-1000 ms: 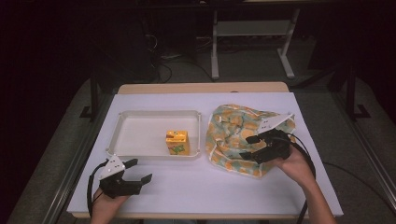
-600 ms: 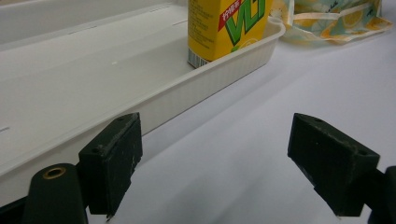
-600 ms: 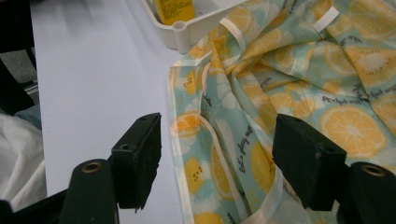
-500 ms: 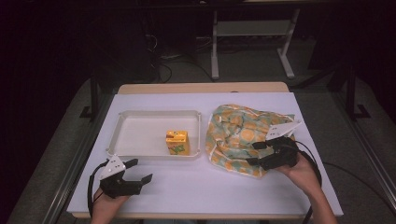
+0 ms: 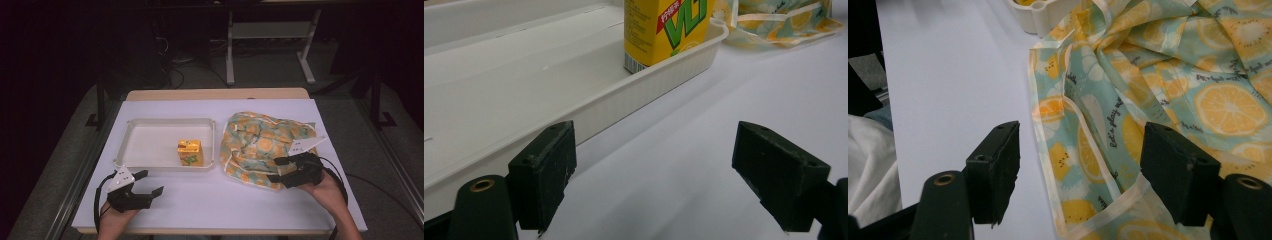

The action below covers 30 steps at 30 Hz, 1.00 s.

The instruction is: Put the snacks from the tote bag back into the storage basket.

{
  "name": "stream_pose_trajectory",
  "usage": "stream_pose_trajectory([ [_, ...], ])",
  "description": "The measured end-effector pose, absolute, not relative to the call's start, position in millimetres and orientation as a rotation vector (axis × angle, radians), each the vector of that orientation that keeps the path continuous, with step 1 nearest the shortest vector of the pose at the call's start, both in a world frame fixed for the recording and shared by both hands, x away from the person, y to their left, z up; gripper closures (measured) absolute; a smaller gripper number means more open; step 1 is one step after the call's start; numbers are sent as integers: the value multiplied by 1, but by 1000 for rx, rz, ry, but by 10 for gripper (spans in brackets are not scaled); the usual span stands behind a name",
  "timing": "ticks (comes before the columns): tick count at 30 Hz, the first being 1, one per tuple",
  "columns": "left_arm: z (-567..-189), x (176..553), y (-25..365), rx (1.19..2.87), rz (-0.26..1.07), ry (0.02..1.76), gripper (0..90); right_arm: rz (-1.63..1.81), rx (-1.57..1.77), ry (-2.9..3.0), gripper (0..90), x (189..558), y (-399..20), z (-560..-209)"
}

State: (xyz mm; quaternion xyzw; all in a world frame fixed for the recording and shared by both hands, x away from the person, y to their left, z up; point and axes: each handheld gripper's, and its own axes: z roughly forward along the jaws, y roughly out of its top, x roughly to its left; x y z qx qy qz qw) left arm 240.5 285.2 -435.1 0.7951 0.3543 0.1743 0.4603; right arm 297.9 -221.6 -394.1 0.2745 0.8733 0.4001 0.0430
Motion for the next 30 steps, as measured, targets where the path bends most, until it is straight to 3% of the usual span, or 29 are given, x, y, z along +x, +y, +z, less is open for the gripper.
stream_pose_trajectory([
  [30, -434, 240, 282, 1959, 424, 851, 176, 1257, 871, 2663, 306, 279, -228, -418],
])
